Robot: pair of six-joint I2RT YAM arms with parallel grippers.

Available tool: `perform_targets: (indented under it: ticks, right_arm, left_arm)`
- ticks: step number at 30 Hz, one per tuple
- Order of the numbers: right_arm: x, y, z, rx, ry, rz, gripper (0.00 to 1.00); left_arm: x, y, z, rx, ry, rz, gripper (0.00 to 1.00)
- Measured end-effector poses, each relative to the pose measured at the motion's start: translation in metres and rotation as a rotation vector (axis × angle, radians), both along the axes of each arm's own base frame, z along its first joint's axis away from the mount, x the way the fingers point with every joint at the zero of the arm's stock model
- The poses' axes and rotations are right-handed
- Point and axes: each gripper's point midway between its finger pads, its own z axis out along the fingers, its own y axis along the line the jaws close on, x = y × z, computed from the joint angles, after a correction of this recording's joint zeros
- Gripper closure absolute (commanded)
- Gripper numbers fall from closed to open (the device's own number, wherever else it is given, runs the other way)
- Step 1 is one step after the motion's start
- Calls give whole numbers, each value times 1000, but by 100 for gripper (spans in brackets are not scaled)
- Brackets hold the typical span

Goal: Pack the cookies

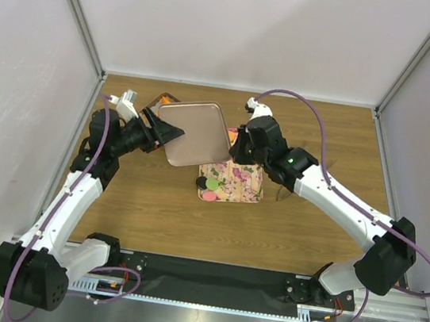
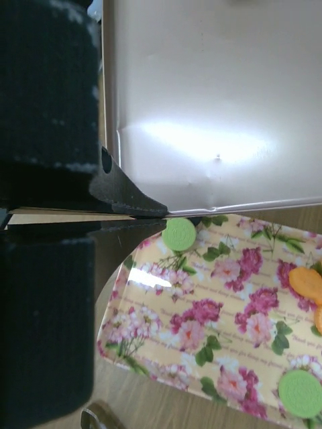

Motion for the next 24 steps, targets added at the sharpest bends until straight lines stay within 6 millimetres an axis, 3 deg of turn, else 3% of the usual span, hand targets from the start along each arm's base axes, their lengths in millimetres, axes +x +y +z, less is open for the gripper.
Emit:
perform_targets:
  ticks: [5, 9, 11, 12, 18, 21, 24]
  right_arm:
    - [-4, 7, -1, 27, 4, -5, 100]
    - [-5, 11, 0, 29, -7, -10, 100]
    - [-6, 13, -1, 27, -19, -11, 91]
    - [-6, 13, -2, 23, -25, -10, 79]
    - [-2, 6, 0, -54, -101, -20, 37]
    - [-13, 2, 9, -134, -203, 1, 32]
    - [-44, 19, 30, -205, -362, 104, 26]
  left_arm:
    - [2, -3, -4, -28, 25, -7, 56]
    - [2, -4, -3, -39, 28, -7, 84]
    - [3, -3, -3, -42, 28, -3, 94]
    - [4, -3, -4, -43, 32, -2, 100]
    - [5, -3, -18, -22, 101, 0, 100]
    - [8, 0, -14, 6, 129, 13, 100]
    - [11, 2, -2, 19, 132, 25, 100]
